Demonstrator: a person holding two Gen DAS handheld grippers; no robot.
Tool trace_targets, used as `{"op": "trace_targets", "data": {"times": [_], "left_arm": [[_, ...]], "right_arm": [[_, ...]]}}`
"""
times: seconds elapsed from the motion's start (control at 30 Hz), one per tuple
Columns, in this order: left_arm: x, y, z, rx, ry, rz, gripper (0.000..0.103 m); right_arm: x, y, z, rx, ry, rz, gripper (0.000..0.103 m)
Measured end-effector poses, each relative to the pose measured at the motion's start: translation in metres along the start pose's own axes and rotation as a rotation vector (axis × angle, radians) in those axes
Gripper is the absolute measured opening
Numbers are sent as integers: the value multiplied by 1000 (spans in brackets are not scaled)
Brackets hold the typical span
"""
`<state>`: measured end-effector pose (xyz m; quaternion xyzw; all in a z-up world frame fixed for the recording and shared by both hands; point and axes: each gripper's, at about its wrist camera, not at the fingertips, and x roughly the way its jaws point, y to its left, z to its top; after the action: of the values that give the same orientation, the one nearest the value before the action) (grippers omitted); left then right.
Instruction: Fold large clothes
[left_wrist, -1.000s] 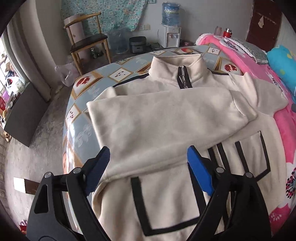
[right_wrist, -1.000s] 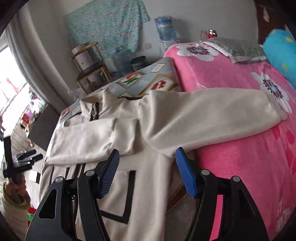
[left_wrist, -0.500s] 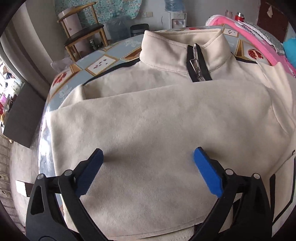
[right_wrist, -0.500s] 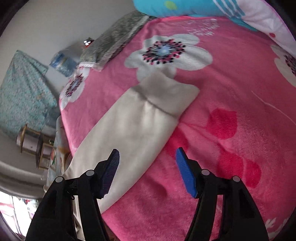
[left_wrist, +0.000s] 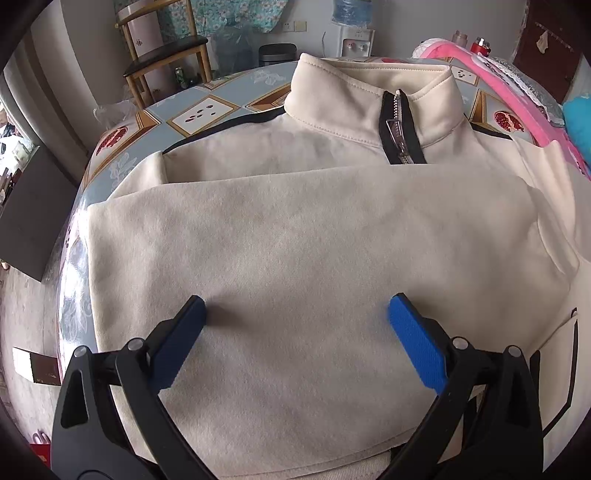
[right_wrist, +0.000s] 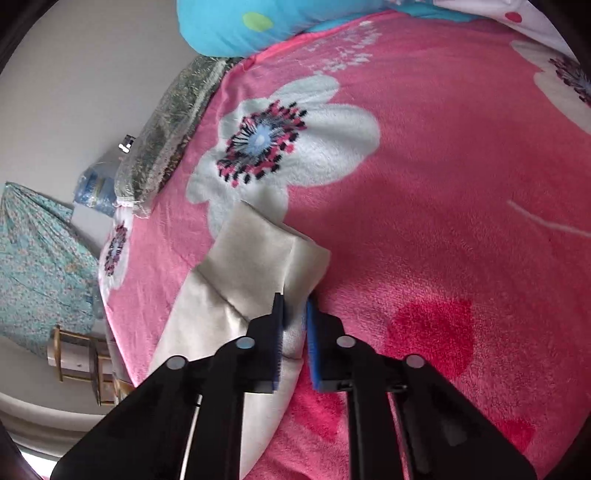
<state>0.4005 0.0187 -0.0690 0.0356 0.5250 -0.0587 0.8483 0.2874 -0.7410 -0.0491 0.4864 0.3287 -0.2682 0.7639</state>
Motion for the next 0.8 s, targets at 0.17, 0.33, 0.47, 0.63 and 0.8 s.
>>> {"op": "trace_targets", "data": {"times": [0.17,0.33,0.47,0.63,0.8], "left_arm": [[0,1,1,-1,5,-1,97],[-2,1,-2,5,-16,-2,97],[-1,1,-1,14,-7,-9,97],[-1,2,1,29,2,-23,97],[-13,13,-5,60,-2,-10,97]], "right_arm": [[-59,67,-18,-188,-76,91,8],[-129,169,-73,-456,-114,277,8],[-175,249,-140,-656,-88,469,8],[-188,319,-240,-828,46,686,8],[-131,352,-355,-939,259,705,7]]}}
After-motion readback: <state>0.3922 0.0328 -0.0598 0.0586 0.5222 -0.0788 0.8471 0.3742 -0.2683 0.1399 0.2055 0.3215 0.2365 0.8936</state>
